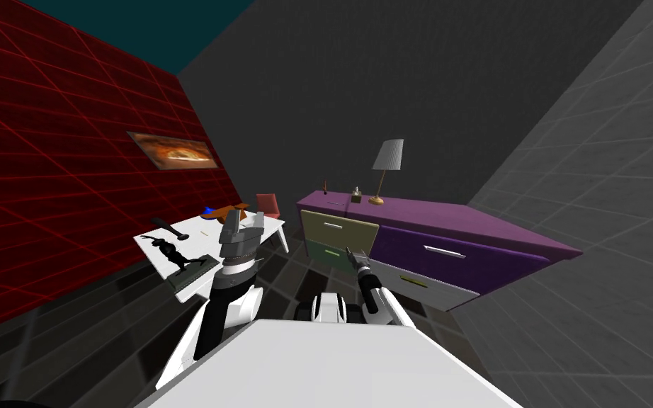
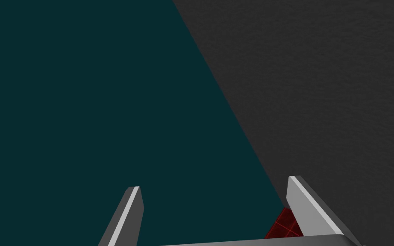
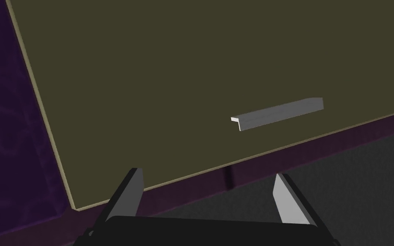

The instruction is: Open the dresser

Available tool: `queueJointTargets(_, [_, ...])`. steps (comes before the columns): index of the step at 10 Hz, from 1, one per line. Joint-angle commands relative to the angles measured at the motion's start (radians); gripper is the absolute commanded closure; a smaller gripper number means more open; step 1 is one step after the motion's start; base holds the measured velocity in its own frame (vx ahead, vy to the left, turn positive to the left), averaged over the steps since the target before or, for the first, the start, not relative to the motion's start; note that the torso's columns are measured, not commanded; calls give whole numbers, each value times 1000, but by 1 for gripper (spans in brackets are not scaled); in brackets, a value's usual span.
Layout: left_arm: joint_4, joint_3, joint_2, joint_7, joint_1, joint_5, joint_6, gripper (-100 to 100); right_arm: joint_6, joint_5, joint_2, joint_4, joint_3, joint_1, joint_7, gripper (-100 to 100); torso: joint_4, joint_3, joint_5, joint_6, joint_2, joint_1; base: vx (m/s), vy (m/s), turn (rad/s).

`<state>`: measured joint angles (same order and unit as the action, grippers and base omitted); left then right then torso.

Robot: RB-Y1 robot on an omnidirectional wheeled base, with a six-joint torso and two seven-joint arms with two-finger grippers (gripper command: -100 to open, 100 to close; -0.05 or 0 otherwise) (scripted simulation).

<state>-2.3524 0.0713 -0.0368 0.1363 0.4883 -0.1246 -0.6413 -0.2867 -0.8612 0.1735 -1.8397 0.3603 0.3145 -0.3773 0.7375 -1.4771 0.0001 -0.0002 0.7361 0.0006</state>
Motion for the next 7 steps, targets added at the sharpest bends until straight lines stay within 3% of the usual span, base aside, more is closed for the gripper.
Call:
queueJointTargets(1, [0,0,0,0,0,0,0,0,-76,-82,-11,49,41,-13,-23,-100,0,0,0,0,1,-1,84,33,42])
queueJointTargets(3, [0,0,0,0,0,0,0,0,-109,-106,-11,49,41,-13,-23,-100,1,2,0,0,3,-1,44,27,8])
queueJointTargets(6, [0,0,0,0,0,0,0,0,-210,-194,-16,122,95,-44,-50,-100,0,1,0,0,2,0,58,37,34])
queueJointTargets(7, [0,0,0,0,0,0,0,0,-233,-219,-16,122,95,-44,-50,-100,0,0,0,0,0,0,72,34,21])
